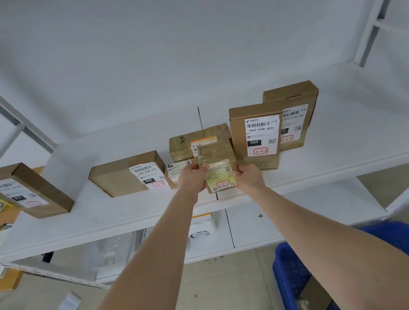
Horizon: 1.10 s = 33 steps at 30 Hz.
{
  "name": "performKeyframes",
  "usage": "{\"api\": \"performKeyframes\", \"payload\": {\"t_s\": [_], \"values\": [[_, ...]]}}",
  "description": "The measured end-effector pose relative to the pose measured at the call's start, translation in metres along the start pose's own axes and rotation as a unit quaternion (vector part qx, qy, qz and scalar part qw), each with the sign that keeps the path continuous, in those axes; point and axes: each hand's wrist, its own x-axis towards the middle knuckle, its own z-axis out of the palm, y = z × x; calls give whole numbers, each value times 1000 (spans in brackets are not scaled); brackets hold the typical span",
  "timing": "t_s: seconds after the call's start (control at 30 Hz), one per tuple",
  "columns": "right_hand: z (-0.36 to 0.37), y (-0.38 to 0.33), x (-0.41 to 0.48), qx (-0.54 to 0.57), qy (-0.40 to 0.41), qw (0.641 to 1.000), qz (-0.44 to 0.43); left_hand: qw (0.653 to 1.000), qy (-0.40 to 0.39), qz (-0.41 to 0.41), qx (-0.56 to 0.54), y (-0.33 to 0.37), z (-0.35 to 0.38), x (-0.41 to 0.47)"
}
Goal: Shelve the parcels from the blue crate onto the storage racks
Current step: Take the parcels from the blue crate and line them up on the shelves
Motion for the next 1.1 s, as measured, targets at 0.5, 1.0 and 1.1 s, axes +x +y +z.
{"api": "performKeyframes", "payload": {"t_s": [0.5, 1.0, 1.1], "values": [[3, -13, 14, 3, 10, 1000, 1, 1000, -11, 16, -10, 9, 2, 17], [6, -19, 16, -6, 28, 1000, -4, 1000, -12, 11, 17, 13, 1, 27], [6, -20, 14, -21, 26, 999, 8, 999, -13, 21, 38, 11, 1, 25]]}}
